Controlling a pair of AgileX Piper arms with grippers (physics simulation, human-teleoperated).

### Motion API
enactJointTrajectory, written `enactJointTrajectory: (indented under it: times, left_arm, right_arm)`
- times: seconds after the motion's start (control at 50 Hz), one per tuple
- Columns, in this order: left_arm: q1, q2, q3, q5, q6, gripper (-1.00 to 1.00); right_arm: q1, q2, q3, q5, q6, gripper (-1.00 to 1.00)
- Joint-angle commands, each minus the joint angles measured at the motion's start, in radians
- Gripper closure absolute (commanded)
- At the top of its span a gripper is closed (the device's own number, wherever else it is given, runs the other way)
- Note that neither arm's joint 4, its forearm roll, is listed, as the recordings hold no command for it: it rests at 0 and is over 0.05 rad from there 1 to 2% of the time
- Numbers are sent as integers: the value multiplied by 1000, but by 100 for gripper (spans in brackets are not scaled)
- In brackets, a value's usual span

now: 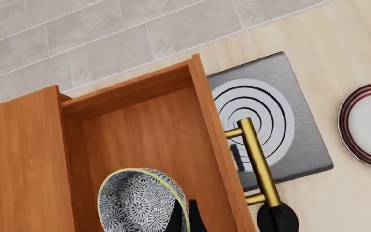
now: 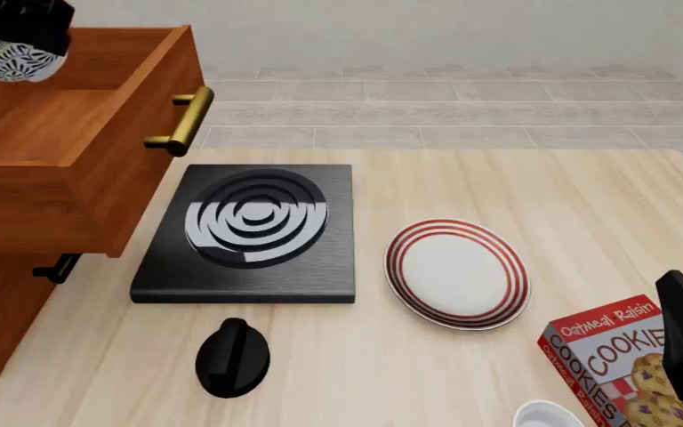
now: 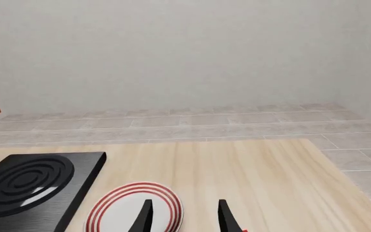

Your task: Pick the akita bowl in the top layer of the wooden cabinet and place it on the plate.

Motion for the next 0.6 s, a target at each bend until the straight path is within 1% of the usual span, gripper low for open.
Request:
enactJointTrajectory:
  times: [0.02, 0.12, 0.2, 0.26, 0.46, 0.6]
  left_arm:
    - [-41, -6, -46, 1, -10, 100]
    - [-37, 0, -57, -2, 3, 100]
    - [-48, 6, -113, 5, 14, 100]
    - [-58, 4, -124, 6, 13, 100]
    - [-105, -2, -160, 5, 26, 100]
    - [-161, 2, -192, 6, 21, 100]
  right_arm:
    - [1, 0, 0, 0, -1, -100]
    - [0, 0, 1, 0, 0, -100]
    - [0, 0, 1, 0, -1, -100]
    - [1, 0, 1, 0, -2, -100]
    - [2, 0, 0, 0, -4, -100]
    - [3, 0, -1, 1, -5, -100]
